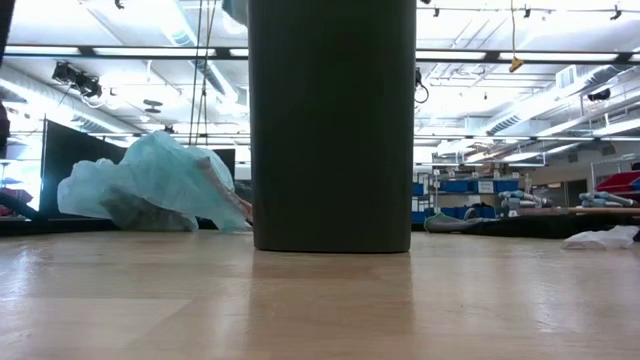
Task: Place trash/remove bag and relplace
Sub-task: Insert a new trash bag into the bin
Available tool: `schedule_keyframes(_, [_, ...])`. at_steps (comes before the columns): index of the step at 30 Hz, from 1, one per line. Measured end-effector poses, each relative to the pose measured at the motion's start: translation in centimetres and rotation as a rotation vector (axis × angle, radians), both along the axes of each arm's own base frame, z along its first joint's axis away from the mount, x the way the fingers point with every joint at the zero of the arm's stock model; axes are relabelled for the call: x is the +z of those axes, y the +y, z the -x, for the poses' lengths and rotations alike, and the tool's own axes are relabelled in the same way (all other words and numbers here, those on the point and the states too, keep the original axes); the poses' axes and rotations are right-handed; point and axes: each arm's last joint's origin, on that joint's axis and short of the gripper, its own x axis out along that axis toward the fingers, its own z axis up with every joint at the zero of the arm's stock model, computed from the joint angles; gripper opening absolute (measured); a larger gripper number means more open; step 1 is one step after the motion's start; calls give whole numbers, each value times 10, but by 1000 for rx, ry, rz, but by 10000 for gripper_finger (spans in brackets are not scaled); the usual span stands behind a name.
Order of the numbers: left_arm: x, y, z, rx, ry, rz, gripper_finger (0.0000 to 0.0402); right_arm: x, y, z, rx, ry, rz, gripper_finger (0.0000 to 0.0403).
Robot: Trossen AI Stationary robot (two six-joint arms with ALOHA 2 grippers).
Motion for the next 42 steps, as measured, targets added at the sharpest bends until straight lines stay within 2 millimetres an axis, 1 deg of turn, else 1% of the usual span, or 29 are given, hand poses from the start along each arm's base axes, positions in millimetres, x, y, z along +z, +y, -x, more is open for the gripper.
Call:
schedule_keyframes(5, [-20,13,-13,30,111,31,2,-17,-18,-1,-20,71,-21,0])
schedule_keyframes(10, [-26,21,-17,54,133,38,1,-39,-34,-3,-40,138,-49,0])
schedule_keyframes(14, [-26,21,-13,62,145,67,1,-54,-41,-5,-22,168,-94,0])
schedule_keyframes(20, [-32,14,4,66,280,232,1,-65,-40,-5,20,200,-139,0])
schedule_keyframes(22, [-33,12,3,44,270,268,1,-65,-39,-4,30,202,-141,0])
schedule_keyframes(28, [-31,12,0,30,223,280,2,-72,-38,-5,54,229,-141,0])
schedule_keyframes(33, [-31,11,-3,10,186,313,2,-77,-36,-6,114,232,-209,0])
schedule_keyframes(38, [-31,9,-4,-18,185,371,3,-78,-30,-6,160,237,-249,0])
schedule_keyframes(42, [-32,7,-4,-65,195,419,3,-78,-26,-7,155,232,-264,2])
